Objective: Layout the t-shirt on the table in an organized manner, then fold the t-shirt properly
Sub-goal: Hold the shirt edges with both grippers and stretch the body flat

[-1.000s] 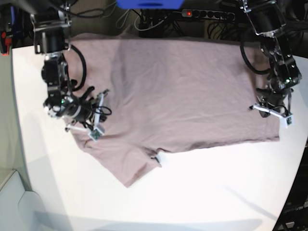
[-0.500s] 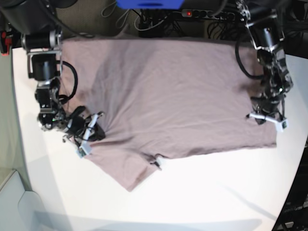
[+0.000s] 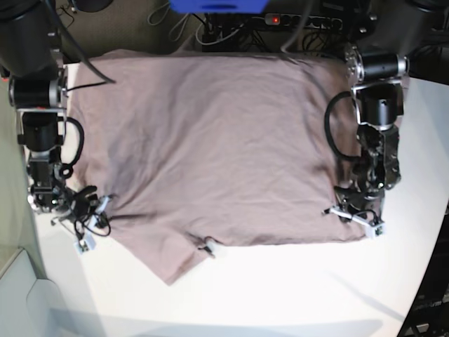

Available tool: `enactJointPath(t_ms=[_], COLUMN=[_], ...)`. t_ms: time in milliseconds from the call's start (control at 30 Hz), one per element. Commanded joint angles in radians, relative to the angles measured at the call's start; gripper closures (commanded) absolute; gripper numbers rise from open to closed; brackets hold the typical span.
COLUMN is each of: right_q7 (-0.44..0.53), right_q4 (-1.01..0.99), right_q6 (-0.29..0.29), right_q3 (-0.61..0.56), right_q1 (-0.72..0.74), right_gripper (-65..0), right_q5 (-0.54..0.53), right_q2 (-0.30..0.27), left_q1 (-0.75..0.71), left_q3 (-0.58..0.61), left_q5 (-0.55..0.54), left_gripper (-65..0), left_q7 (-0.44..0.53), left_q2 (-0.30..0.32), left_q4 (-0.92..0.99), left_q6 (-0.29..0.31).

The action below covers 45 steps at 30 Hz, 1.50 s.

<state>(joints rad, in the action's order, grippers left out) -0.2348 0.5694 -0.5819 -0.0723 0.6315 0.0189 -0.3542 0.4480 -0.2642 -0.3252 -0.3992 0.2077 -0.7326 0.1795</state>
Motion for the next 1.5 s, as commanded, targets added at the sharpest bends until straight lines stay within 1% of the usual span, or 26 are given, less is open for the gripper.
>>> enactJointPath(t_ms=[0,67,167,267,333,400,533,633,700,767,867,967,1067,1167,1300,1400,1467], right_q7=[0.019,-0.019,-0.065,-0.096,-0.15,-0.203,-0.305,-0.317,-0.317,-0.317,-0.317,-0.272,-0.219,-0.143,-0.031,0.038,0.053], right_q4=[0.021,0.048,0.153,0.311,0.439,0.538,0.683,0.69,0.659,0.614,0.561,0.487,0.363,0.196,-0.016,-0.11,-0.117], right_q6=[-0.002,-0.003,-0.005,-0.005,-0.005,-0.005,-0.005,-0.005,-0.005,-0.005,-0.005,-0.003,-0.002,0.0,0.001,0.001,0.001], right_q3=[0.004,0.009,0.01,0.01,0.03,0.064,0.107,0.107,0.11,0.11,0.11,0.11,0.107,0.102,0.101,0.099,0.093], right_q1=[0.04,0.034,-0.02,-0.106,-0.174,-0.224,-0.309,-0.344,-0.348,-0.341,-0.327,-0.299,-0.259,-0.183,-0.058,0.031,0.07], right_gripper=[0.0,0.0,0.0,0.0,0.0,0.0,0.0,0.0,0.0,0.0,0.0,0.0,0.0,0.0,0.0,0.0,0.0], right_q5=[-0.018,-0.018,-0.024,-0.024,-0.024,-0.024,-0.021,-0.02,-0.02,-0.02,-0.02,-0.02,-0.018,-0.018,-0.017,-0.017,-0.014], right_q2=[-0.013,-0.036,-0.047,-0.047,-0.047,-0.041,0.01,0.02,0.04,0.047,0.05,0.048,0.047,0.045,0.031,0.03,0.028], left_q1=[0.03,0.004,-0.074,-0.145,-0.177,-0.203,-0.277,-0.329,-0.346,-0.358,-0.381,-0.384,-0.386,-0.378,-0.377,-0.367,-0.371], left_q3=[-0.005,-0.028,-0.082,-0.126,-0.152,-0.169,-0.191,-0.203,-0.203,-0.203,-0.198,-0.198,-0.197,-0.197,-0.197,-0.197,-0.202], left_q5=[-0.009,-0.009,-0.009,-0.007,-0.002,-0.001,-0.007,-0.007,-0.005,-0.002,-0.009,-0.007,0.001,0.001,-0.005,-0.007,-0.007], left_gripper=[-0.2,-0.2,-0.2,-0.2,-0.2,-0.2,-0.2,-0.2,-0.2,-0.2,-0.2,-0.2,-0.2,-0.2,-0.2,-0.2,-0.2], left_q7=[0.0,-0.043,-0.093,-0.119,-0.126,-0.129,-0.129,-0.129,-0.129,-0.129,-0.143,-0.191,-0.191,-0.191,-0.198,-0.205,-0.238], left_q2=[0.019,0.037,0.052,0.055,0.057,0.057,0.057,0.057,0.057,0.058,0.08,0.08,0.08,0.082,0.086,0.086,0.085], left_q4=[-0.038,-0.117,-0.23,-0.315,-0.347,-0.364,-0.43,-0.489,-0.502,-0.509,-0.509,-0.502,-0.488,-0.459,-0.473,-0.517,-0.563], left_q6=[0.001,0.005,0.008,0.008,0.01,0.01,0.01,0.01,0.01,0.01,0.01,0.01,0.01,0.01,0.01,0.01,0.01])
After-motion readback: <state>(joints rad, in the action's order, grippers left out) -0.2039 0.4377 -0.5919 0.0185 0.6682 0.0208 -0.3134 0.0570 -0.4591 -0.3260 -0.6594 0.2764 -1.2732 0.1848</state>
